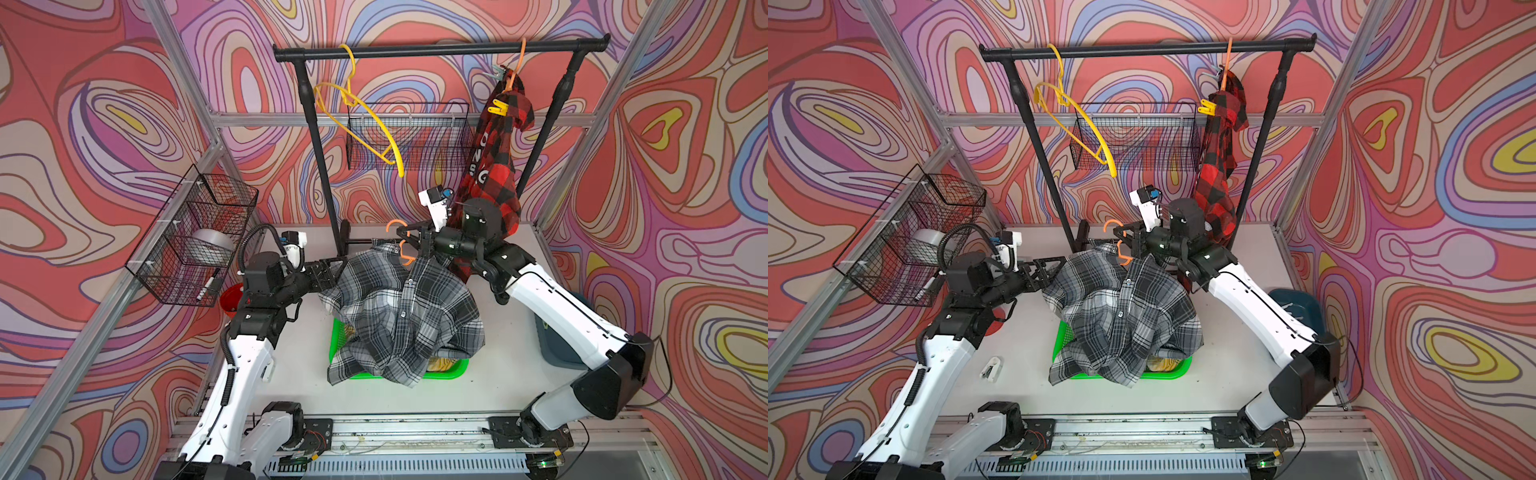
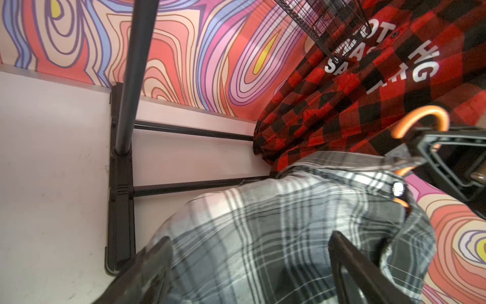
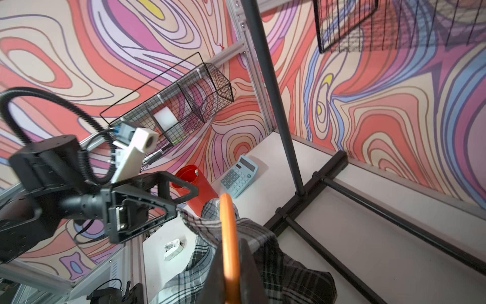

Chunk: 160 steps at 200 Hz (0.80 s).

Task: Remove the clothespins securing long-sleeve shirts to the hanger
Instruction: Remove the long-sleeve shirt from the hanger.

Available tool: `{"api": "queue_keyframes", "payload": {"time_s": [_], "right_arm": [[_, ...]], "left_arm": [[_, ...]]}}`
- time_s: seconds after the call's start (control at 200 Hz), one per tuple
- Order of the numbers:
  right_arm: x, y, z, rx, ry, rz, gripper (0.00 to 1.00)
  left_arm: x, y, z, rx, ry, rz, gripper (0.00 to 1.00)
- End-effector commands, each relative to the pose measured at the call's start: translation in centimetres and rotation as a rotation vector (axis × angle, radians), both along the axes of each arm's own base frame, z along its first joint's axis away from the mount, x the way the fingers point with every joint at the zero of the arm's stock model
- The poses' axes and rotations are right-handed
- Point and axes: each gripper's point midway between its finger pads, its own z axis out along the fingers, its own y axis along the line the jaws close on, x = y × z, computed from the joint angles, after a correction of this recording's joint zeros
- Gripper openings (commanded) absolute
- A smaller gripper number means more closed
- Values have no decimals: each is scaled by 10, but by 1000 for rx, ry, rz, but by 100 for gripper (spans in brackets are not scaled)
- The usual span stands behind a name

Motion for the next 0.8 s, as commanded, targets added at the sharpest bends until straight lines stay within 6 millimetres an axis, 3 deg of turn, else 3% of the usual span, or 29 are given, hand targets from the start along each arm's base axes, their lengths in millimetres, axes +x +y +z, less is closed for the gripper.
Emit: {"api": "queue_keyframes", "payload": {"time_s": [0.0,0.125,0.406,0.656,0.796], "right_arm": [[-11,-8,26,12,-64,39,0],[-17,-12,34,25,-79,78,0],[-24,-11,35,45,-78,161,0],[-26,-8,40,54,-86,188,0],[-19,-13,43,54,-88,168,0]], "left_arm": [[1,7,5,10,-18,-24,88],[2,15,6,50,-49,-34,90],[-16,-6,24,152,-224,-240,87],[-13,-4,-6,245,-190,-274,78],[-16,-4,-9,251,-196,-279,75]]}}
